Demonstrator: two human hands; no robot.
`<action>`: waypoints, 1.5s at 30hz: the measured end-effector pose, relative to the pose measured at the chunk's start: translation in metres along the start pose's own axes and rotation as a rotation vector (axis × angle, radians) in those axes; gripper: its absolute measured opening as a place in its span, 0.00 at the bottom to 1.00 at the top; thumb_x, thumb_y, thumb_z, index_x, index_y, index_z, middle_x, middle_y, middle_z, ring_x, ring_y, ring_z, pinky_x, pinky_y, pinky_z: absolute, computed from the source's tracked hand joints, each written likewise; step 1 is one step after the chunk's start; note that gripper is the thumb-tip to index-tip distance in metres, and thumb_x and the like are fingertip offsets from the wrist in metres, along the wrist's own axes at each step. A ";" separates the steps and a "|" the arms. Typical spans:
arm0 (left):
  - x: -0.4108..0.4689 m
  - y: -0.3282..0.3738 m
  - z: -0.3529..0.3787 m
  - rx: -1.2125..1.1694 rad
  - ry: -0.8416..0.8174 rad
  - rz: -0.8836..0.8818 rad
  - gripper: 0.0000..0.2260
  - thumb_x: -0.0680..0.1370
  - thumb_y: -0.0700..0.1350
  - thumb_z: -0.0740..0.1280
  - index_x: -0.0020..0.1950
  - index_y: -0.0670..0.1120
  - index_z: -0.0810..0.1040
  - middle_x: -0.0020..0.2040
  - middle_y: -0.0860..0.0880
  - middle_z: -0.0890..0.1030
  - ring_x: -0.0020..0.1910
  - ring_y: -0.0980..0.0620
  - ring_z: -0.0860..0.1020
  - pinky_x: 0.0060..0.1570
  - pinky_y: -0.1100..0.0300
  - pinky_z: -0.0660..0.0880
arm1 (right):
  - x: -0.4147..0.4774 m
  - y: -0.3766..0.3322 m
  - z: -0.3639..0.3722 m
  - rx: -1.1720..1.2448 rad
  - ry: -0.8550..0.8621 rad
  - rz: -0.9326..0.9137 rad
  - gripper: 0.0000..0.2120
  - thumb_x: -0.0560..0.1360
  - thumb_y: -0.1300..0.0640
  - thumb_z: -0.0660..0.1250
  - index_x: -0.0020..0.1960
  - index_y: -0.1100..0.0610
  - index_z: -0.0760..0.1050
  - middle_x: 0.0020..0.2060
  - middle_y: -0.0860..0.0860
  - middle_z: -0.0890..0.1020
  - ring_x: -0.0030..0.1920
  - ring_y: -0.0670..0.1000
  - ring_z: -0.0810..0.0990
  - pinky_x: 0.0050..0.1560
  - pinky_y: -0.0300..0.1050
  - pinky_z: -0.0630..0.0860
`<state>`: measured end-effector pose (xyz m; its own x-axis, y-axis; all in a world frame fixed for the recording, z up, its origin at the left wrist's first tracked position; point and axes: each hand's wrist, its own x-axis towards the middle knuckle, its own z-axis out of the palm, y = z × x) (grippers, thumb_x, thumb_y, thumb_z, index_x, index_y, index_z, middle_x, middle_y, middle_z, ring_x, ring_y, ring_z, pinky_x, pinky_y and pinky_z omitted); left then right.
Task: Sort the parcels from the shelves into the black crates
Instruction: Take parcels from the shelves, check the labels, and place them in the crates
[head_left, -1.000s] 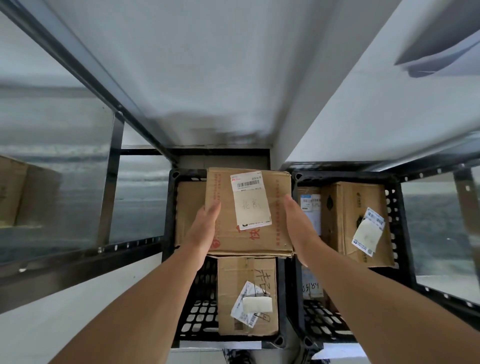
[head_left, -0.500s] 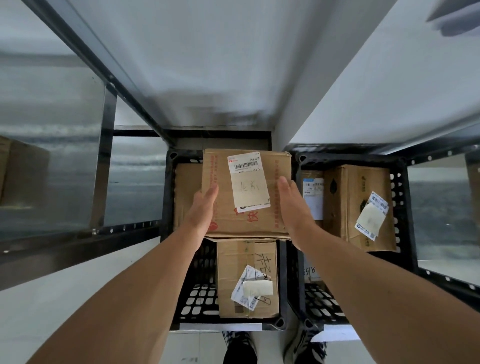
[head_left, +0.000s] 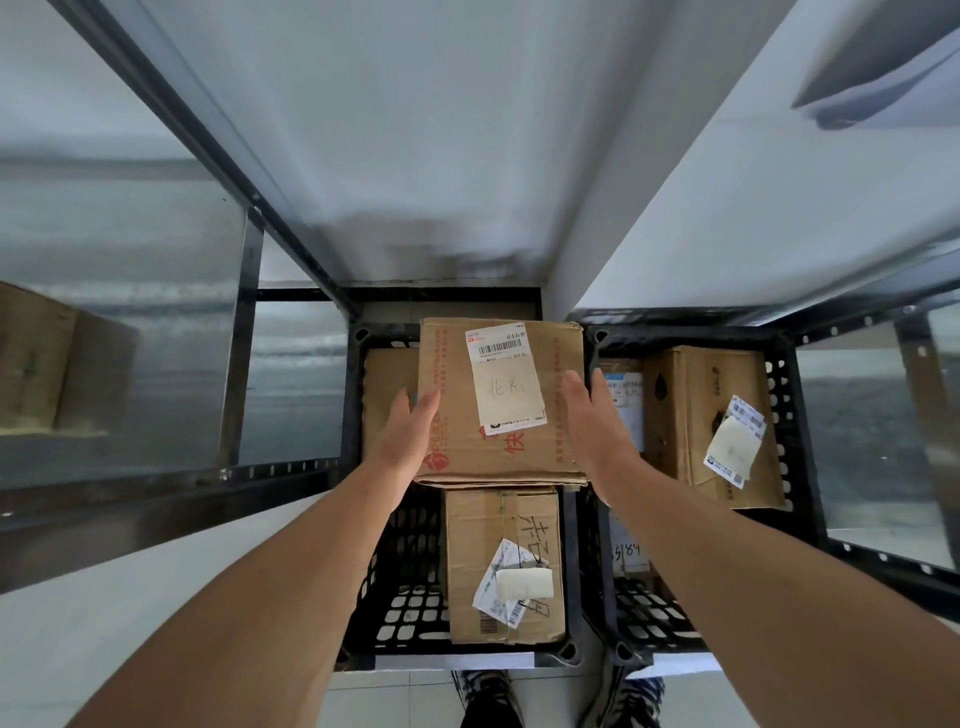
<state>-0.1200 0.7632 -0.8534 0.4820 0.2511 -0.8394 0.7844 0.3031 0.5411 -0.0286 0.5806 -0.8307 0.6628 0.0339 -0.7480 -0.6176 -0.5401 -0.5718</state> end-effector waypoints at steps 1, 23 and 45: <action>-0.006 0.004 0.000 0.012 0.003 0.006 0.35 0.81 0.62 0.59 0.81 0.49 0.50 0.72 0.46 0.72 0.66 0.46 0.75 0.55 0.54 0.72 | -0.006 -0.004 -0.001 -0.026 0.005 -0.013 0.45 0.68 0.22 0.49 0.81 0.39 0.47 0.73 0.51 0.70 0.69 0.57 0.73 0.66 0.67 0.72; -0.389 0.129 0.036 1.146 0.630 0.543 0.32 0.81 0.65 0.45 0.81 0.53 0.40 0.82 0.50 0.41 0.80 0.46 0.40 0.77 0.42 0.43 | -0.325 -0.137 -0.159 -1.001 0.157 -0.695 0.29 0.83 0.40 0.45 0.82 0.44 0.45 0.82 0.51 0.49 0.82 0.56 0.42 0.77 0.69 0.47; -0.700 0.118 0.295 1.074 0.348 1.414 0.30 0.83 0.62 0.46 0.81 0.54 0.39 0.82 0.51 0.42 0.80 0.48 0.41 0.77 0.45 0.42 | -0.639 0.015 -0.456 -0.756 0.911 -0.598 0.31 0.82 0.34 0.38 0.81 0.40 0.34 0.81 0.48 0.36 0.80 0.54 0.32 0.79 0.65 0.38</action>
<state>-0.2498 0.3524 -0.2174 0.9533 -0.0329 0.3001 -0.1501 -0.9141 0.3767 -0.2685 0.1679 -0.2072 0.9768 0.0165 0.2136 0.0565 -0.9815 -0.1829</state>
